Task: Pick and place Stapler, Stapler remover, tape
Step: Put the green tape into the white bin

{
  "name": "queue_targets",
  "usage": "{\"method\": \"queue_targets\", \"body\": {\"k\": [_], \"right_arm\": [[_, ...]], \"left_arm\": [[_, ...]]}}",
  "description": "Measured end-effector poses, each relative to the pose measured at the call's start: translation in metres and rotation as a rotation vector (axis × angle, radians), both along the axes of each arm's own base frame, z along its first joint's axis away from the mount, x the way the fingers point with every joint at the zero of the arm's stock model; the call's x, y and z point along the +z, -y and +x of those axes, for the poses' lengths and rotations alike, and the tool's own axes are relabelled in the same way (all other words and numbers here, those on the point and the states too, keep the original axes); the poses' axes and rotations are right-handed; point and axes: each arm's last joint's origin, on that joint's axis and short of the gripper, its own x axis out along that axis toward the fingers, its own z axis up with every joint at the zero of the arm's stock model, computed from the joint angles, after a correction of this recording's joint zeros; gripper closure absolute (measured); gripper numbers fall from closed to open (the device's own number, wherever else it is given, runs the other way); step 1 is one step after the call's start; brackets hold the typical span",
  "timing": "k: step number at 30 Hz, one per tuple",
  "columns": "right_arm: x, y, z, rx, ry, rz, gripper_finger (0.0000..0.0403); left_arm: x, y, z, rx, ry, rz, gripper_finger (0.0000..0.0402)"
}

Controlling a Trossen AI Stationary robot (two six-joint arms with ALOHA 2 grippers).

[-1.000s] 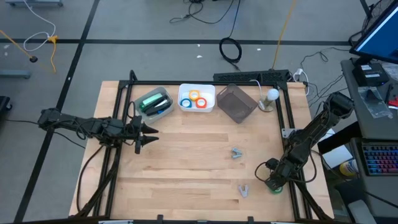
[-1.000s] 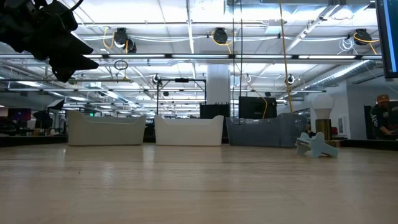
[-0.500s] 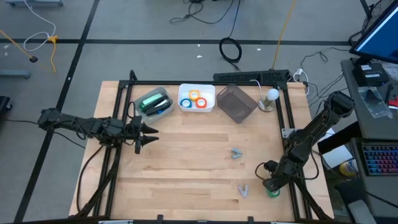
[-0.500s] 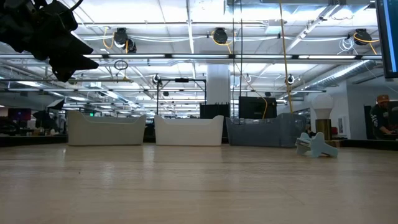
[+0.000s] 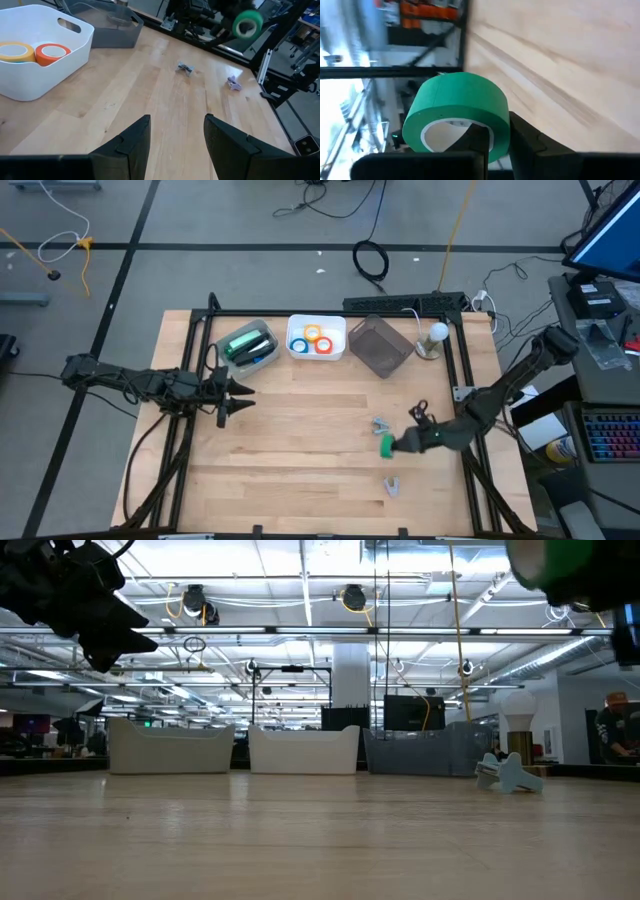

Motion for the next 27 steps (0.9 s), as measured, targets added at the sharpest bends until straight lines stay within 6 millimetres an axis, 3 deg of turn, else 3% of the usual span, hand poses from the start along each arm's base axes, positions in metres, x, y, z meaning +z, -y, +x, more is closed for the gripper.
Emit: {"method": "queue_targets", "body": {"k": [8, 14, 27], "right_arm": [[0.021, 0.029, 0.025, -0.104, 0.240, -0.204, 0.0368], [0.035, 0.062, 0.038, -0.246, 0.365, -0.418, 0.0368], [0.041, 0.139, 0.047, -0.402, 0.312, -0.785, 0.0368]], "left_arm": [[0.000, 0.000, 0.000, -0.001, 0.000, 0.001, 0.0220], [0.000, 0.000, 0.000, -0.009, 0.000, 0.028, 0.0220], [0.000, -0.002, 0.000, 0.052, 0.004, 0.053, 0.0220]]}}
